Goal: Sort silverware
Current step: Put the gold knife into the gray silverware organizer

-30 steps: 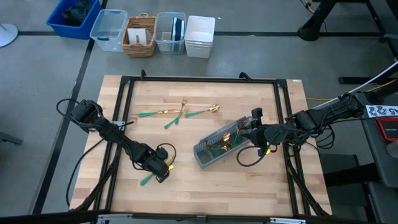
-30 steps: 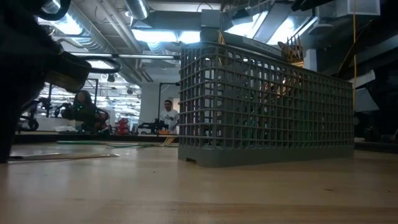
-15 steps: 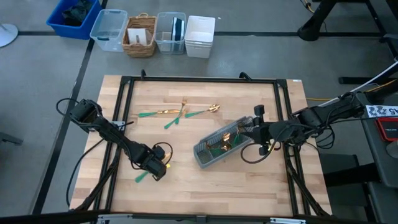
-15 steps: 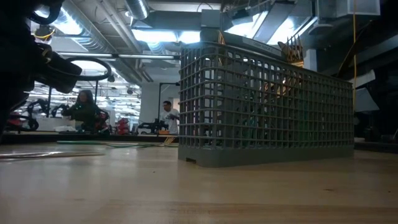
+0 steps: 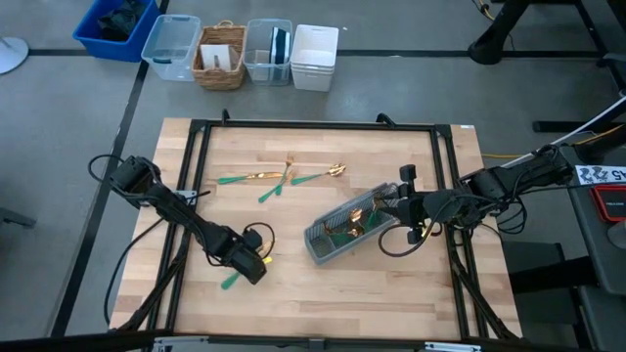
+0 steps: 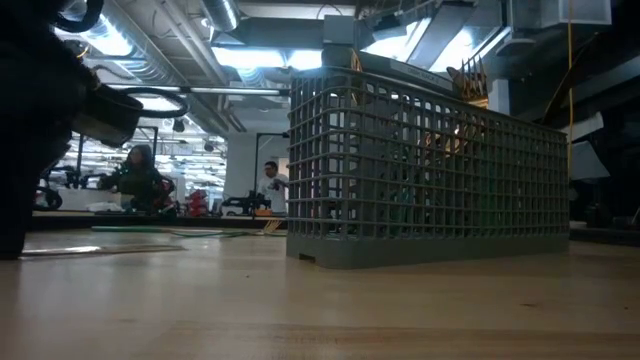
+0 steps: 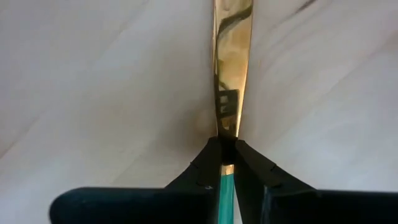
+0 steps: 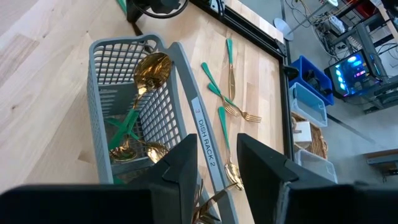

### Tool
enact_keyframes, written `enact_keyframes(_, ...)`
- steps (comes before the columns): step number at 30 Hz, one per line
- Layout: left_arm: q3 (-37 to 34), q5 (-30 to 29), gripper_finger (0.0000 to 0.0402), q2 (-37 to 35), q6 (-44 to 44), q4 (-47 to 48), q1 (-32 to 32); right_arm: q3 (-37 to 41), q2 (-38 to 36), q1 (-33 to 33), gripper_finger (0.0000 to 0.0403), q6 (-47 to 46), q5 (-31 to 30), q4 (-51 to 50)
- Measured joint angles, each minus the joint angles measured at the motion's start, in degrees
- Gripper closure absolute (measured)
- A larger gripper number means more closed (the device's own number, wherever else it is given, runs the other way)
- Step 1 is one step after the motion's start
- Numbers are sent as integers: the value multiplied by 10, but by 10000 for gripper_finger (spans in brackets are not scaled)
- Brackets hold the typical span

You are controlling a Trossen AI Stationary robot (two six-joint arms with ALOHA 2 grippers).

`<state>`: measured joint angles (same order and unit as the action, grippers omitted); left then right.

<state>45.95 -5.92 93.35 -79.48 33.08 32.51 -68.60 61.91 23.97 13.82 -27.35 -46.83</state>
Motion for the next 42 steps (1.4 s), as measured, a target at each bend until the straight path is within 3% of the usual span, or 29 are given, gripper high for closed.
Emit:
enact_keyframes(11, 0, -18, 387, 3, 33, -90, -8, 0, 0, 0, 288, -1, 1, 0)
enact_keyframes(18, 0, -16, 386, 2, 37, -91, -14, 0, 0, 0, 288, -1, 53, -1)
enact_keyframes(22, 0, -12, 385, 2, 88, -104, -14, 0, 0, 0, 288, -1, 61, -1)
enact_keyframes(34, 0, 8, 278, 1, 169, -104, -13, 0, 0, 0, 288, -1, 60, -3)
enact_keyframes(42, 1, 17, 284, 1, 230, -95, -14, 0, 0, 0, 288, -1, 60, -3)
